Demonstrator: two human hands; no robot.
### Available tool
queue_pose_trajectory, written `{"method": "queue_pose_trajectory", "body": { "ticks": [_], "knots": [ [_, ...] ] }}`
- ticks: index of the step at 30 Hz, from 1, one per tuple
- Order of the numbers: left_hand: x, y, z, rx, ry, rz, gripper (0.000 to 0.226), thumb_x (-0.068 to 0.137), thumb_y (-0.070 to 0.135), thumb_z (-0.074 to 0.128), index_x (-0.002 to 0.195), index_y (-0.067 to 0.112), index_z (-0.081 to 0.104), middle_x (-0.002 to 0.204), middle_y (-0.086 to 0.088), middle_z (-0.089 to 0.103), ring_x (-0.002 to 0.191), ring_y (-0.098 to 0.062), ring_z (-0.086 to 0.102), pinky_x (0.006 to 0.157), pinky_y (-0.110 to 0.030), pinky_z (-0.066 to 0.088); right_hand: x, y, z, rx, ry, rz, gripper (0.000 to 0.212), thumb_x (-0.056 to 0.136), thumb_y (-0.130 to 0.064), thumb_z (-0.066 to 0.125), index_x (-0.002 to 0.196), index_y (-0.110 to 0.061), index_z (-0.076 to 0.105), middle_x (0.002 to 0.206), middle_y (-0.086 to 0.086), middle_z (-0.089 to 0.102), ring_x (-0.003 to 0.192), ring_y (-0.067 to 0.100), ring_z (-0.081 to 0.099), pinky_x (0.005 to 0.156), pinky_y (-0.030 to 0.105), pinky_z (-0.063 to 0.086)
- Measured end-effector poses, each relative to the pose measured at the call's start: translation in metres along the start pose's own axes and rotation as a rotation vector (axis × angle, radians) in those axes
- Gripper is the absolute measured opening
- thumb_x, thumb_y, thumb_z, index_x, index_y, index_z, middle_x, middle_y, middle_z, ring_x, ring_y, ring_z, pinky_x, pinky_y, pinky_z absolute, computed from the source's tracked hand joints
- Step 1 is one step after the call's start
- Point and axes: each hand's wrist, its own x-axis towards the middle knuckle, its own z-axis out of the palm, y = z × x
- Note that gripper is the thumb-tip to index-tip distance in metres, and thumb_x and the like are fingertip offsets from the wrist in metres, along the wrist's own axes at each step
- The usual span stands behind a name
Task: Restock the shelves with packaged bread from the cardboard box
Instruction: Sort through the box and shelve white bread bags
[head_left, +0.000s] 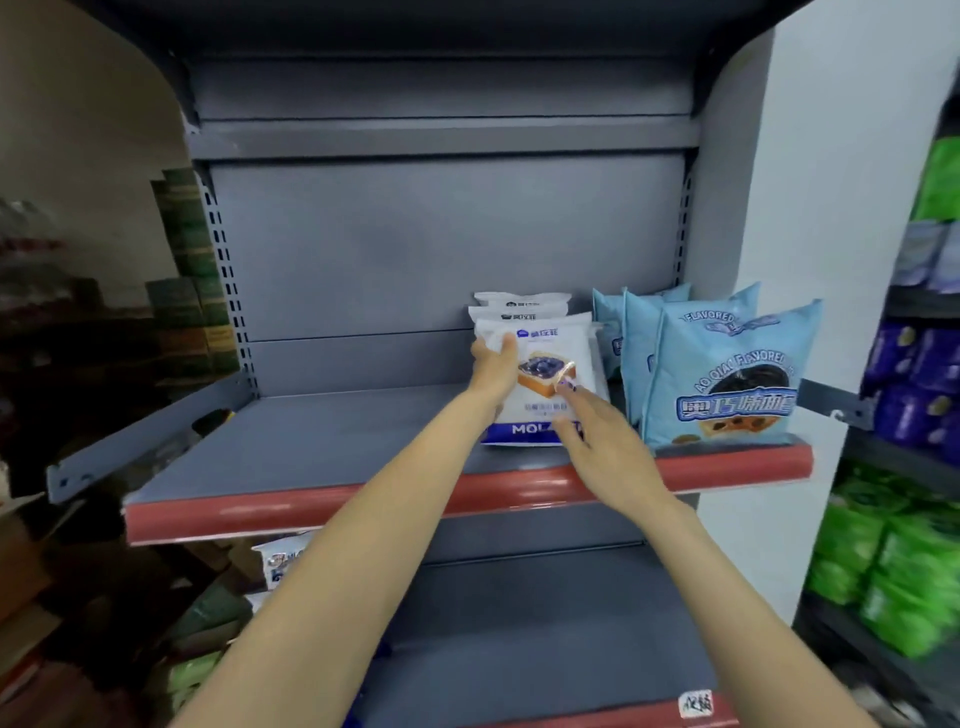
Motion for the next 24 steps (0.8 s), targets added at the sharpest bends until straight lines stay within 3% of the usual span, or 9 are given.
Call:
{"method": "queue_pose_trajectory", "body": {
  "ticks": [2,4,8,10,13,17,19,21,24],
  "knots": [
    [0.000,-0.004,0.003,0.145,-0.042,-0.025,0.077,0.095,0.040,0.047,0.150,0.013,0.000,0.152,-0.010,0.027,0.136,-0.028,0.032,0.109,-0.035,0.029,0.005,0.004,0.002,-0.084,-0.146,0.032,0.053,0.100,-0.041,0.030,0.148,-0.019,0.024,0.157,0.005,0.017,0.145,0.018,0.013,0.118,0.036,0.014],
    [-0.004,-0.004,-0.006,0.322,-0.029,0.028,0.086,0.093,0.040,0.051,0.149,0.007,-0.005,0.155,-0.009,0.022,0.140,-0.029,0.026,0.112,-0.036,0.026,0.008,0.003,0.001,-0.094,-0.156,0.022,0.054,0.100,-0.044,0.028,0.148,-0.020,0.024,0.158,0.006,0.016,0.146,0.019,0.012,0.118,0.037,0.012],
    [-0.057,-0.003,-0.033,0.530,0.085,0.322,0.060,0.096,0.031,0.048,0.147,0.010,0.024,0.150,-0.006,0.036,0.137,-0.024,0.031,0.102,-0.029,0.030,-0.012,-0.006,-0.005,-0.053,0.070,-0.113,0.047,0.099,-0.037,0.038,0.142,-0.017,0.039,0.149,0.005,0.037,0.138,0.022,0.030,0.114,0.037,0.023],
    [-0.088,-0.007,-0.044,0.508,0.106,0.444,0.042,0.095,0.024,0.050,0.137,0.019,0.046,0.134,0.004,0.055,0.125,-0.014,0.048,0.091,-0.020,0.034,-0.032,-0.012,-0.008,0.019,0.180,-0.202,0.045,0.096,-0.037,0.039,0.134,-0.017,0.048,0.139,0.003,0.048,0.129,0.023,0.040,0.108,0.037,0.031],
    [-0.132,-0.027,-0.057,0.511,0.183,0.566,0.025,0.091,0.035,0.048,0.112,0.031,0.061,0.103,0.014,0.070,0.101,-0.009,0.063,0.088,-0.029,0.046,-0.070,-0.019,-0.006,0.123,0.267,-0.292,0.041,0.092,-0.032,0.039,0.124,-0.014,0.057,0.123,0.002,0.059,0.114,0.023,0.050,0.098,0.035,0.037],
    [-0.187,-0.068,-0.067,0.689,0.288,0.770,0.029,0.092,0.034,0.041,0.090,0.025,0.068,0.057,0.009,0.066,0.057,-0.013,0.064,0.058,-0.034,0.050,-0.131,-0.015,0.003,0.067,0.320,-0.397,0.028,0.094,-0.018,0.045,0.113,-0.011,0.063,0.101,0.002,0.067,0.091,0.022,0.056,0.081,0.033,0.045],
    [-0.213,-0.095,-0.071,0.780,0.308,0.833,0.031,0.093,0.031,0.042,0.085,0.021,0.070,0.049,0.006,0.061,0.046,-0.016,0.059,0.045,-0.035,0.045,-0.165,-0.011,0.011,0.050,0.267,-0.430,0.026,0.095,-0.016,0.045,0.110,-0.011,0.065,0.089,0.001,0.068,0.079,0.020,0.057,0.067,0.030,0.047],
    [-0.240,-0.126,-0.074,0.844,0.294,0.824,0.030,0.093,0.029,0.044,0.084,0.019,0.071,0.050,0.007,0.060,0.045,-0.014,0.056,0.041,-0.034,0.043,-0.201,-0.004,0.021,0.045,0.160,-0.432,0.024,0.094,-0.017,0.046,0.107,-0.014,0.067,0.082,-0.001,0.068,0.071,0.018,0.060,0.056,0.031,0.048],
    [-0.288,-0.173,-0.079,0.933,0.144,0.566,0.026,0.089,0.034,0.046,0.093,0.022,0.069,0.068,0.011,0.068,0.061,-0.009,0.062,0.051,-0.027,0.046,-0.254,0.018,0.042,0.050,-0.160,-0.331,0.020,0.091,-0.020,0.049,0.102,-0.019,0.066,0.082,0.000,0.070,0.068,0.021,0.065,0.048,0.030,0.049]
  ]
}}
